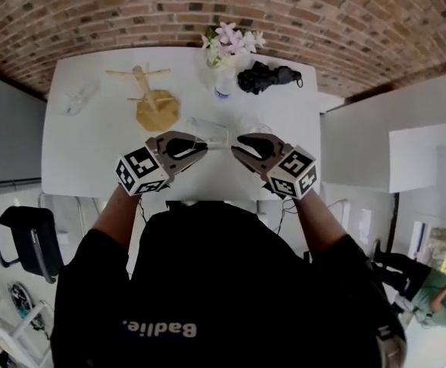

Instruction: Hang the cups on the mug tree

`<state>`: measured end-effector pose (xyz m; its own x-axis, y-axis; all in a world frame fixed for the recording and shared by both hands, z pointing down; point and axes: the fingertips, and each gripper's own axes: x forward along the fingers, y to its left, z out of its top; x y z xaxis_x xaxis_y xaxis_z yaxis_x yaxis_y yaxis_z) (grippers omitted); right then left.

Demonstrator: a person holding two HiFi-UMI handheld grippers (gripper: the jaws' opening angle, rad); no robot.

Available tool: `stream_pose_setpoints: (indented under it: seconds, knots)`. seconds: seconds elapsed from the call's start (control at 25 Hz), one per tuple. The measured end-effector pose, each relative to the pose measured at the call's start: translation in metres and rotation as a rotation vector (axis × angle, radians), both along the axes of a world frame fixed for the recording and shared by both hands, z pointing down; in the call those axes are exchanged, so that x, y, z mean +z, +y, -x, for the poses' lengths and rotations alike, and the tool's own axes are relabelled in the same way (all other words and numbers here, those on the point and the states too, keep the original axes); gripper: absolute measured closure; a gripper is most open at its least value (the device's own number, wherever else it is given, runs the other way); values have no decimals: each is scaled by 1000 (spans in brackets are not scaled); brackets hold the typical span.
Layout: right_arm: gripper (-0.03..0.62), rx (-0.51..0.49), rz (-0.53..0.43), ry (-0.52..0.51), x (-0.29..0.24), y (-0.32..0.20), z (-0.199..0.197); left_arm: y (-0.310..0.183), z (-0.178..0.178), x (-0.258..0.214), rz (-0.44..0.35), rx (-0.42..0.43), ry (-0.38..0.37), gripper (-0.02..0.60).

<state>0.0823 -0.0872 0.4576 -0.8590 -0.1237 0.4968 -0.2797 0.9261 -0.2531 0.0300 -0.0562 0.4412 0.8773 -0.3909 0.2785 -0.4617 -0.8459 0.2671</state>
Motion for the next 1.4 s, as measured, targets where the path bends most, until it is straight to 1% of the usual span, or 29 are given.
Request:
stream_pose_setpoints:
  seconds: [0.04,0.08,0.2,0.32,0.44,0.56,0.84,0.96,1.08,1.2,1.4]
  knots:
    - [434,-31,10,4,4,-2,-2,-2,-1,0,6,-7,11,554]
    - [409,-62,21,11,8,-3,-4,-5,-2,0,11,-12,24,554]
    - [363,-161,34,32,23,-8,-7,-11,-6,-2,14,-14,64,555]
    - [312,-260,34,32,33,-12,-2,-15,-7,-6,-2,-9,94,555]
    - [295,-331,53,18,34,-11,2,-15,-7,-12,-14,-18,148,555]
    - [293,-365,62,-16,25,-10,10,-12,-3,-17,-14,-24,210,555]
    - [293,-381,92,-61,14,-12,38,-10,11,-15,-7,-2,322,555]
    - [293,-371,94,-64,10,-14,46,-13,19,-15,2,10,377,555]
    - [293,-349,95,-65,4,-18,52,-16,26,-16,5,-4,432,554]
    - [293,-310,67,-21,6,-27,55,-25,32,-12,0,-34,448,551]
    - [293,-279,-20,54,8,-35,62,-35,39,0,10,-82,452,538]
